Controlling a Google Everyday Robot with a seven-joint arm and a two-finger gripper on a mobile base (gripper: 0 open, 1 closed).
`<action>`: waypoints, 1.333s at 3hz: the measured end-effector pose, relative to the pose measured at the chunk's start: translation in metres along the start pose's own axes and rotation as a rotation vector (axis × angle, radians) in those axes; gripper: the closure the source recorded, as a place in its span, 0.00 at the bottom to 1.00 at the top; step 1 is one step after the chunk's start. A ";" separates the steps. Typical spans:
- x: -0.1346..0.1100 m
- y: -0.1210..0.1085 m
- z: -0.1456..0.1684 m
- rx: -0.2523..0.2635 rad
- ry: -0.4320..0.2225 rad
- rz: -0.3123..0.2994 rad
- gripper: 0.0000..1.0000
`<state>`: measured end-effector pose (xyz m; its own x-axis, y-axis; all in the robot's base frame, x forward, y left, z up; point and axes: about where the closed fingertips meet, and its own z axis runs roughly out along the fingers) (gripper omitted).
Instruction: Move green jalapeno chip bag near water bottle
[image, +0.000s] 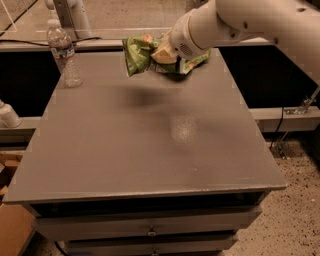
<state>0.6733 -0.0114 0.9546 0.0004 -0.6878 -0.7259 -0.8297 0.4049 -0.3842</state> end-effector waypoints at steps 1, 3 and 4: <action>0.027 -0.019 0.060 -0.014 0.017 -0.017 1.00; 0.047 -0.039 0.146 -0.047 -0.009 -0.034 1.00; 0.037 -0.044 0.157 -0.055 -0.040 -0.038 1.00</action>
Offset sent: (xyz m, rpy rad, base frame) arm 0.1391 0.0358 -0.1352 -0.0271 0.0264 0.0442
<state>0.7970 0.0399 0.8551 0.0538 -0.6768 -0.7342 -0.8579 0.3449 -0.3809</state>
